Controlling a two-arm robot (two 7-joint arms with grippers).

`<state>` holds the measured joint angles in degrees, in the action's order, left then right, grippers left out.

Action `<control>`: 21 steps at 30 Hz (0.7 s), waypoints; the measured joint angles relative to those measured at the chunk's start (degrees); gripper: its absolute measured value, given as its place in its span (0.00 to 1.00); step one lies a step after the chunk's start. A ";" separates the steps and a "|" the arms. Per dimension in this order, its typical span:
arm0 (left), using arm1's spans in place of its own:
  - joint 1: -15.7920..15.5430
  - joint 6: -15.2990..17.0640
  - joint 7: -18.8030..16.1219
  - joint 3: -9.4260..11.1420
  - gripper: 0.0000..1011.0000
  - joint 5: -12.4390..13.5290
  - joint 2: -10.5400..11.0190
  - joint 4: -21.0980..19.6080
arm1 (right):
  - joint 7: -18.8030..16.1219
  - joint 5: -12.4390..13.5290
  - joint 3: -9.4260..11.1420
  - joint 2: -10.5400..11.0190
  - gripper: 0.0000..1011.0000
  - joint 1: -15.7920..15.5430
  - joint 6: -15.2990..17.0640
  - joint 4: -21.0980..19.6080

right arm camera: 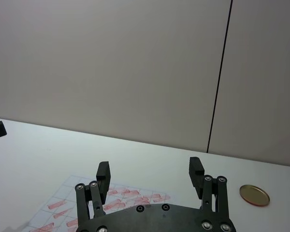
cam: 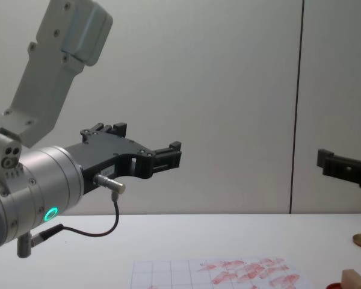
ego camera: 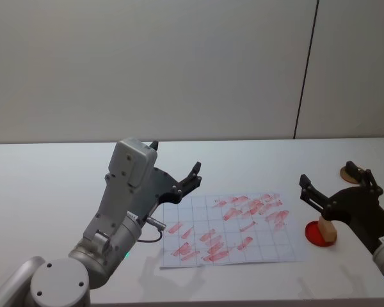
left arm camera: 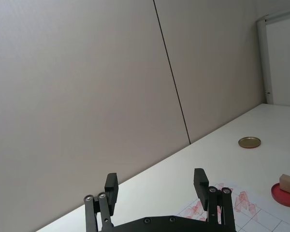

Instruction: Use the one hand to pick up the stamp and affix it onto the A4 paper.

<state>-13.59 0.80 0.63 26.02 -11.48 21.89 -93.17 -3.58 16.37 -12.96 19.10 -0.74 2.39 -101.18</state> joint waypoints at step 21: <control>0.00 0.00 0.00 0.00 0.98 0.00 0.00 0.00 | 4.61 -2.27 -0.42 -3.48 0.99 4.25 8.80 5.48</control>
<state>-13.59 0.80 0.63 26.03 -11.48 21.89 -93.18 1.04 14.10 -13.38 15.62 3.51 11.19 -95.71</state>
